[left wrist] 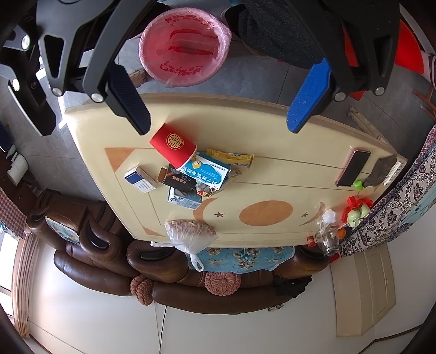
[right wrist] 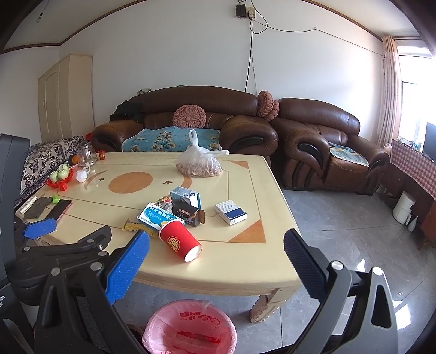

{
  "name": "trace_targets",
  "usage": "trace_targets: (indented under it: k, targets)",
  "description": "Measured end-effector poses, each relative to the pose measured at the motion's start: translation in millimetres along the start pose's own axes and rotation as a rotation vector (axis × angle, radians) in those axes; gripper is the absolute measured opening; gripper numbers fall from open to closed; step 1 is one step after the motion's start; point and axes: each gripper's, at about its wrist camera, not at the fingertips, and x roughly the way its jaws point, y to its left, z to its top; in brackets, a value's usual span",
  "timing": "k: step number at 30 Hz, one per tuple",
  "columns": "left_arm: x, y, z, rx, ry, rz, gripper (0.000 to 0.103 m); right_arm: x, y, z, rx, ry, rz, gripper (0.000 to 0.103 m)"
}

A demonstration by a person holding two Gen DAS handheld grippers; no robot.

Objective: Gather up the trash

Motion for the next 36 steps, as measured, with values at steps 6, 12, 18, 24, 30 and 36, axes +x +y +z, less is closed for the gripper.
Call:
trace_targets:
  k: [6, 12, 18, 24, 30, 36]
  targets:
    - [3, -2, -1, 0.003, 0.004, 0.004, 0.098, 4, -1, -1, 0.007, 0.009, 0.012, 0.097]
    - [5, -2, -1, 0.003, 0.007, 0.006, 0.098, 6, -2, -1, 0.008, 0.009, 0.012, 0.097]
    - [16, 6, 0, 0.023, 0.049, -0.054, 0.098, 15, -2, -4, -0.005, 0.017, 0.043, 0.097]
    - [43, 47, 11, 0.021, 0.101, -0.124, 0.098, 44, -6, -9, -0.083, 0.064, 0.116, 0.097]
    - [73, 78, 22, 0.096, 0.134, -0.137, 0.098, 83, -14, -13, -0.094, 0.171, 0.291, 0.097]
    - [109, 71, 26, 0.282, 0.170, -0.186, 0.098, 122, -10, -4, -0.133, 0.268, 0.405, 0.097]
